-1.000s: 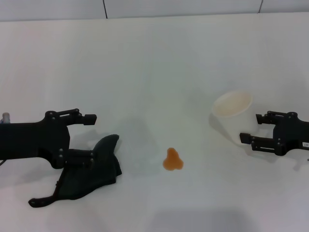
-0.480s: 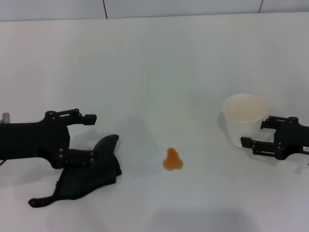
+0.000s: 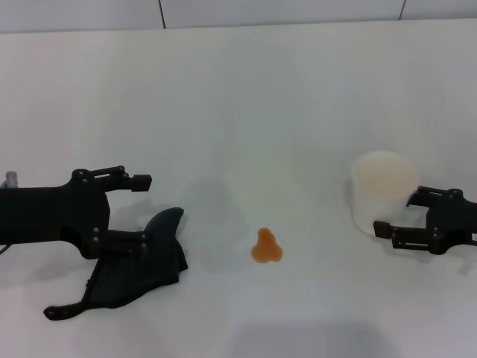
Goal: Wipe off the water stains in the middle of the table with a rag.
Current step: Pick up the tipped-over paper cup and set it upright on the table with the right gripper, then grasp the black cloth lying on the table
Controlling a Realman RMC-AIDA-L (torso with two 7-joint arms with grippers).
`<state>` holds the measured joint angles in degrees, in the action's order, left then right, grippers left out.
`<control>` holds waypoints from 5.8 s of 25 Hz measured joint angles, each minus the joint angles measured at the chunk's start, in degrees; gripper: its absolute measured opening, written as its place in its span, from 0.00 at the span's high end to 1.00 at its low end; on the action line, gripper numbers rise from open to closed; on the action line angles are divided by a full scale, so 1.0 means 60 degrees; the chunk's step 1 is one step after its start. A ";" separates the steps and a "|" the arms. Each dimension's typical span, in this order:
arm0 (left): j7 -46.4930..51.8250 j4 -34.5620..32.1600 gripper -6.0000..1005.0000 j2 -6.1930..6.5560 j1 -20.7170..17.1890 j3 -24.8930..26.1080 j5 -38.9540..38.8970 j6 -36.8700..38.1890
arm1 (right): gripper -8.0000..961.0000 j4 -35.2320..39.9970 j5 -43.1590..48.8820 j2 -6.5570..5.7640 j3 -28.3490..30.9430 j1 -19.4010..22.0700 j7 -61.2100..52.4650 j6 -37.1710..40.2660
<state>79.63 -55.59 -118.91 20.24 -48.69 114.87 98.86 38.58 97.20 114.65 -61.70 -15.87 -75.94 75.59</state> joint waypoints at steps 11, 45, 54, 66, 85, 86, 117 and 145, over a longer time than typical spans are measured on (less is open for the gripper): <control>0.0037 -0.0045 0.12 0.0000 0.0012 -0.0015 0.0000 0.0020 | 0.10 0.0129 0.0146 -0.0047 0.0296 0.0311 -0.0001 -0.0104; -0.0001 0.0007 0.12 0.0016 0.0096 0.0029 0.0001 -0.0052 | 0.10 0.3679 -0.0098 0.0067 0.1615 0.1612 -0.0733 0.2068; -0.0001 0.0008 0.12 0.0015 0.0130 0.0030 -0.0018 -0.0057 | 0.11 0.5306 -0.0650 0.0081 0.0187 0.1431 -0.1091 0.2738; 0.0101 -0.0048 0.12 0.0050 0.0128 -0.0015 -0.0007 0.0016 | 0.11 0.6979 0.1323 0.0068 -0.1046 0.0474 -0.2990 0.2715; 0.1852 -0.0598 0.12 0.0295 0.0487 -0.0011 0.1323 0.0399 | 0.11 0.8228 0.2310 0.0081 -0.1975 0.0418 -0.4203 0.2637; 0.2125 -0.0667 0.12 0.0354 0.0604 -0.0005 0.1574 0.0489 | 0.11 0.8229 0.2287 0.0081 -0.2009 0.0415 -0.4203 0.2636; 0.3589 -0.0466 0.12 -0.0014 0.2370 -0.1040 0.4934 0.0532 | 0.11 0.8168 0.2021 0.0095 -0.2622 0.0462 -0.4219 0.2372; 0.3959 -0.0064 0.41 -0.0011 0.2416 -0.1572 0.5185 -0.0609 | 0.11 0.8143 0.1983 0.0095 -0.2621 0.0521 -0.4237 0.2342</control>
<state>103.39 -55.97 -118.98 34.73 -58.12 145.98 95.21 87.44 109.10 115.22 -77.43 -12.74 -101.36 89.65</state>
